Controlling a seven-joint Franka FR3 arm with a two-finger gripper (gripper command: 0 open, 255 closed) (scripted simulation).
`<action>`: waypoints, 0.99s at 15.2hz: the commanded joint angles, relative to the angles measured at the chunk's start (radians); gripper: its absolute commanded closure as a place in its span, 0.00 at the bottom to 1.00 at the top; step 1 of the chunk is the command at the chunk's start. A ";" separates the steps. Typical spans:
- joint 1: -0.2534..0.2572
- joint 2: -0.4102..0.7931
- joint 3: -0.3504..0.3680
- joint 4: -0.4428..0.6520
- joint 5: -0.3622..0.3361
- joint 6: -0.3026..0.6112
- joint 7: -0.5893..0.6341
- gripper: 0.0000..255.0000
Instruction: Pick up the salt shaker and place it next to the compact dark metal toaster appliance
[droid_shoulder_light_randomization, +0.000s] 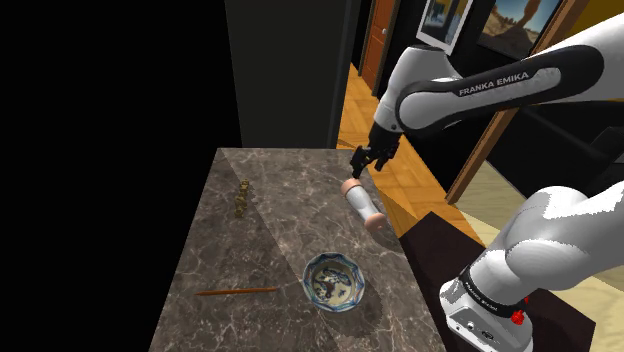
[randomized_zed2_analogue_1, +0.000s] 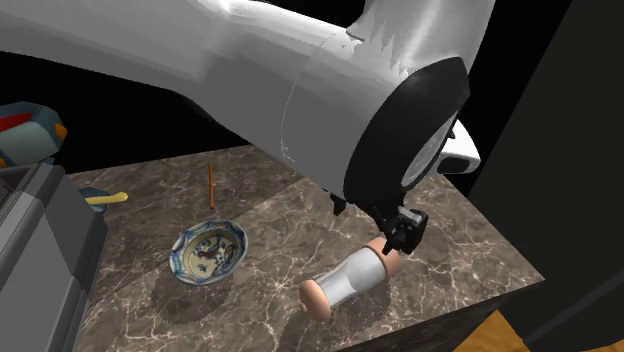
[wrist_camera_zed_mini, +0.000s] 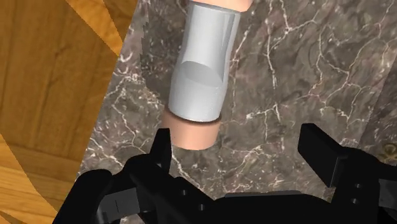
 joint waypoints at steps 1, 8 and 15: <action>-0.006 -0.019 0.021 -0.094 -0.001 0.107 0.034 0.00; -0.021 0.055 0.096 -0.283 0.004 0.436 0.134 0.00; -0.024 0.190 0.102 -0.280 0.005 0.567 0.133 0.00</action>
